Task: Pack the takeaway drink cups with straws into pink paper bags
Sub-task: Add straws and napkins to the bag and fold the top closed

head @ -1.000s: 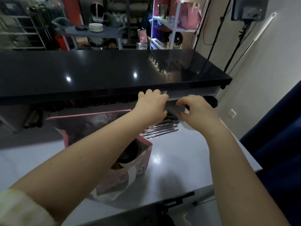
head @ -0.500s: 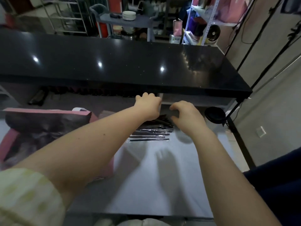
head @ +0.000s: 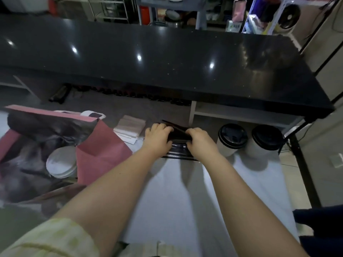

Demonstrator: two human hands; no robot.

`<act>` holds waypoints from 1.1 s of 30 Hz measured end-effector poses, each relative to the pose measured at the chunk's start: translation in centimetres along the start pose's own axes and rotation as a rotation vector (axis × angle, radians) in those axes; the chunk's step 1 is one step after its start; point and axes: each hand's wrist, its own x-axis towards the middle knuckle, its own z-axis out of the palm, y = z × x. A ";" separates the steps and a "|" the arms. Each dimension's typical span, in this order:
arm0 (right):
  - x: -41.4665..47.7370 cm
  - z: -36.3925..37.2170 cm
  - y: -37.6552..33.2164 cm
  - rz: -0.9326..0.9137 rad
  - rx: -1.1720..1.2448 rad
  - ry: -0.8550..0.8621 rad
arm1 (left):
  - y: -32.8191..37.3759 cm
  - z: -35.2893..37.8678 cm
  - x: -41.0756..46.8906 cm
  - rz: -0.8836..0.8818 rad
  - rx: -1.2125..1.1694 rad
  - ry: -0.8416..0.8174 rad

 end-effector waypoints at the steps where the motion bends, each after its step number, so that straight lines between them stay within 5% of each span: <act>1: 0.5 0.5 0.2 0.002 -0.020 -0.014 | -0.4 0.6 -0.1 -0.022 -0.012 0.025; 10: 5.0 3.7 1.6 0.075 -0.109 -0.060 | -1.7 3.5 1.0 -0.157 -0.075 0.130; 27: 4.7 2.7 1.4 0.103 -0.069 0.191 | -0.5 -1.6 1.9 -0.183 -0.180 0.310; 33: 1.8 -1.0 -0.1 0.162 0.362 0.166 | 1.4 -7.1 0.2 -0.107 -0.197 0.391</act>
